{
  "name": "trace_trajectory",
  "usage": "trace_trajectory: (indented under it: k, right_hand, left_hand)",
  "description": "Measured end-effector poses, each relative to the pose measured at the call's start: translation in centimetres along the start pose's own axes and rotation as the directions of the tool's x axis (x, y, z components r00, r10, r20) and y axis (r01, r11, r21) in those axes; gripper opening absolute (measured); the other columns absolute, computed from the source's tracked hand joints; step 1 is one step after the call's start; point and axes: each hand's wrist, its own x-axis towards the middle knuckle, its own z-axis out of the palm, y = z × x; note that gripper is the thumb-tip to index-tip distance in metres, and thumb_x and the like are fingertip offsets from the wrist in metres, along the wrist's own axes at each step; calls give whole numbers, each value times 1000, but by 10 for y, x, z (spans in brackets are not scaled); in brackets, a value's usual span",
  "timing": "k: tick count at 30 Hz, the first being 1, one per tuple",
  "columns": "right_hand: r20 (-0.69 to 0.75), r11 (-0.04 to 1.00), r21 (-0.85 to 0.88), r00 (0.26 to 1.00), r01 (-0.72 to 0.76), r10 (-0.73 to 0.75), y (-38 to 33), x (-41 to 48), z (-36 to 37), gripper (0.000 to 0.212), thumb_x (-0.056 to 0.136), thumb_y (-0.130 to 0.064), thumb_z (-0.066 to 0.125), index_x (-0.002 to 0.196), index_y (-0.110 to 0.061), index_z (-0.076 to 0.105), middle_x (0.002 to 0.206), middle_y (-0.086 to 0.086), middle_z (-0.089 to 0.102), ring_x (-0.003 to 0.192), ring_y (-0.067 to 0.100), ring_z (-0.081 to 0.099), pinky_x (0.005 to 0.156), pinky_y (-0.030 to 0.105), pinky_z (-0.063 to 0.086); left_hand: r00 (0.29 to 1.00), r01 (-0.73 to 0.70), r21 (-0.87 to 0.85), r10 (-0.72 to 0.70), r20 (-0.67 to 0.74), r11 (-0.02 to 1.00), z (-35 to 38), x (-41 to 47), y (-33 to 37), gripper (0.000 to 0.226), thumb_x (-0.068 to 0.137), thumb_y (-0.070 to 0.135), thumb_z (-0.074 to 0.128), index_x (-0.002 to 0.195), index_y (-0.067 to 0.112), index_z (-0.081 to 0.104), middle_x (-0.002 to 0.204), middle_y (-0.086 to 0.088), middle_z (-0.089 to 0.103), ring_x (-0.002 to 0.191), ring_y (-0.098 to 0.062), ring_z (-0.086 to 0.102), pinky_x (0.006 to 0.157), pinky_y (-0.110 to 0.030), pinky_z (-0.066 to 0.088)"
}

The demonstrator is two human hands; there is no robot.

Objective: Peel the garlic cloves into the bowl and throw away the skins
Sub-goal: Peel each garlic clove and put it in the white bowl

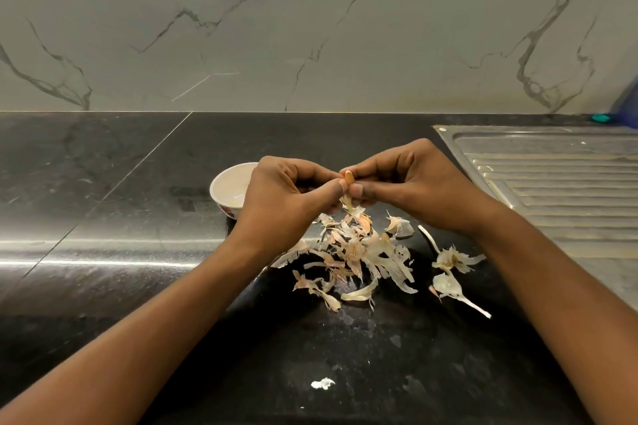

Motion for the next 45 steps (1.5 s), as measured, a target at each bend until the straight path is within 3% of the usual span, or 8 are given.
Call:
trace_trajectory:
  k: [3, 9, 13, 18, 29, 35, 40, 45]
  right_hand:
    - [64, 999, -29, 998, 14, -13, 1, -1, -4, 27, 94, -8, 78, 121, -7, 79, 103, 2, 83, 93, 20, 80, 83, 29, 64]
    - [79, 999, -18, 996, 33, -32, 4, -1, -2, 27, 94, -10, 78, 121, -6, 79, 100, 3, 83, 89, 22, 80, 82, 30, 64]
    - [63, 1000, 6, 998, 31, -31, 2, -1, -2, 27, 94, -8, 78, 120, -6, 79, 99, 2, 84, 88, 21, 80, 80, 28, 64]
    - [38, 999, -40, 999, 18, -16, 1, -2, -8, 26, 94, -11, 79, 119, -8, 80, 100, 4, 83, 89, 23, 81, 83, 39, 67]
    - [73, 997, -66, 997, 25, -20, -3, -3, -2, 23, 94, -12, 79, 118, -9, 81, 95, 0, 83, 85, 22, 80, 81, 43, 68]
    - [68, 1000, 24, 998, 17, -18, -1, -1, 0, 25, 96, -6, 76, 120, -3, 79, 95, 5, 83, 85, 23, 80, 81, 33, 65]
    - [91, 976, 210, 995, -51, 32, -1, -3, -3, 28, 96, -6, 73, 124, -3, 76, 106, 12, 82, 94, 28, 79, 85, 37, 65]
    - [148, 906, 397, 984, -149, 97, 2, -3, -2, 37, 98, -8, 70, 134, -3, 69, 115, 25, 76, 100, 37, 71, 90, 45, 61]
  left_hand:
    - [997, -21, 45, 18, 69, 999, -3, 1, 1, 7, 92, 11, 80, 97, 6, 82, 78, -4, 80, 69, -20, 78, 68, -32, 65]
    - [998, -45, 41, 43, 50, 998, -1, -1, 1, 9, 88, 14, 85, 93, 7, 83, 74, -4, 78, 62, -18, 74, 61, -25, 60]
    - [999, -19, -7, 19, 37, 1000, -1, 0, 0, 6, 90, 10, 82, 94, 6, 82, 76, -7, 78, 64, -24, 74, 63, -29, 61]
    - [994, 11, -88, -2, 109, 996, -4, 1, 2, 9, 91, 5, 78, 98, 1, 81, 83, -11, 80, 74, -32, 78, 71, -34, 66]
    - [996, -22, -74, 28, 85, 997, -1, -4, 5, 37, 75, 35, 81, 92, 3, 81, 74, -8, 78, 61, -20, 72, 60, -26, 60]
    - [998, 12, -106, -5, 66, 994, -2, -1, 0, 4, 90, 3, 78, 92, 2, 81, 75, -11, 77, 63, -21, 69, 59, -26, 56]
    - [998, 46, -196, -35, 61, 980, -2, 3, 2, 9, 92, -6, 71, 89, -3, 78, 75, -22, 73, 64, -30, 66, 57, -29, 57]
    - [992, 123, -297, -105, 75, 947, 0, 4, 4, 14, 93, -8, 67, 86, -3, 77, 75, -22, 72, 61, -24, 64, 55, -26, 54]
